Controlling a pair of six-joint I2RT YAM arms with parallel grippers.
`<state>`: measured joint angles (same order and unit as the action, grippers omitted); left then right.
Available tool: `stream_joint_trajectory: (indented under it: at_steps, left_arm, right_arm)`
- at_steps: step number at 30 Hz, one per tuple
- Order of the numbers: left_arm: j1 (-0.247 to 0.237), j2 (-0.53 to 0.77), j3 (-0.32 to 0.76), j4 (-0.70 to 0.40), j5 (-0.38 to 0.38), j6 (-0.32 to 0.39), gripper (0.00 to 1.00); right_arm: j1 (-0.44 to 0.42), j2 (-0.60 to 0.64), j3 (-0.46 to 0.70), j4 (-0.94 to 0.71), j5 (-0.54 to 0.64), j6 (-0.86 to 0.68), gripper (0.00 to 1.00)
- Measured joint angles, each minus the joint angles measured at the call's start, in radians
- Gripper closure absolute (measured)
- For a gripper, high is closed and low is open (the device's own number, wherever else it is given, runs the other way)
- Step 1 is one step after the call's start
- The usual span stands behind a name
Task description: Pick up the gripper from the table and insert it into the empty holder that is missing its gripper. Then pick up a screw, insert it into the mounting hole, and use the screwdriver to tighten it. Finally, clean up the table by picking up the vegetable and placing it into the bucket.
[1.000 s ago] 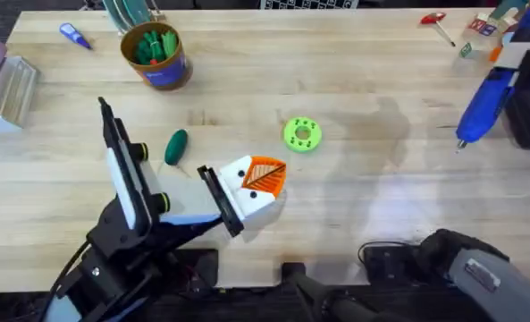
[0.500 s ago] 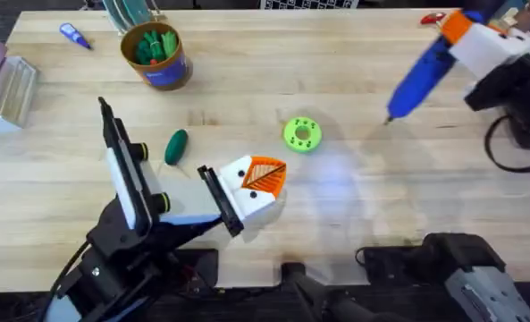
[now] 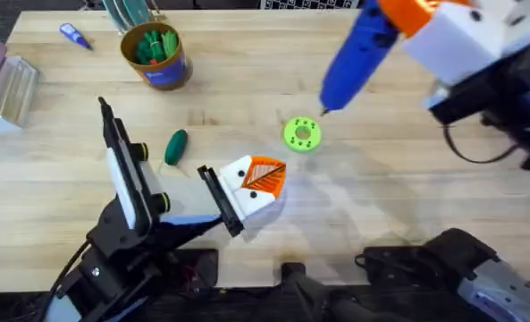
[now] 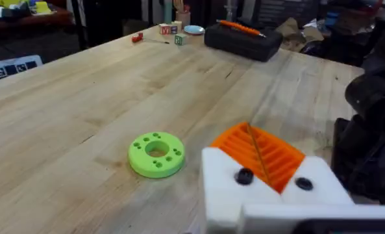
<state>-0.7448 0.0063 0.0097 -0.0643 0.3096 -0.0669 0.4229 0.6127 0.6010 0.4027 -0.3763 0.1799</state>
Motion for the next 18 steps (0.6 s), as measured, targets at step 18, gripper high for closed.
stream_joint_trajectory:
  at_steps: [18]
  left_arm:
    - [0.000, 0.000, 0.000, 0.000, 0.000, 0.000, 0.988]
  right_arm:
    - [0.342, 0.348, 0.000, 0.399, -0.040, 0.023, 0.979]
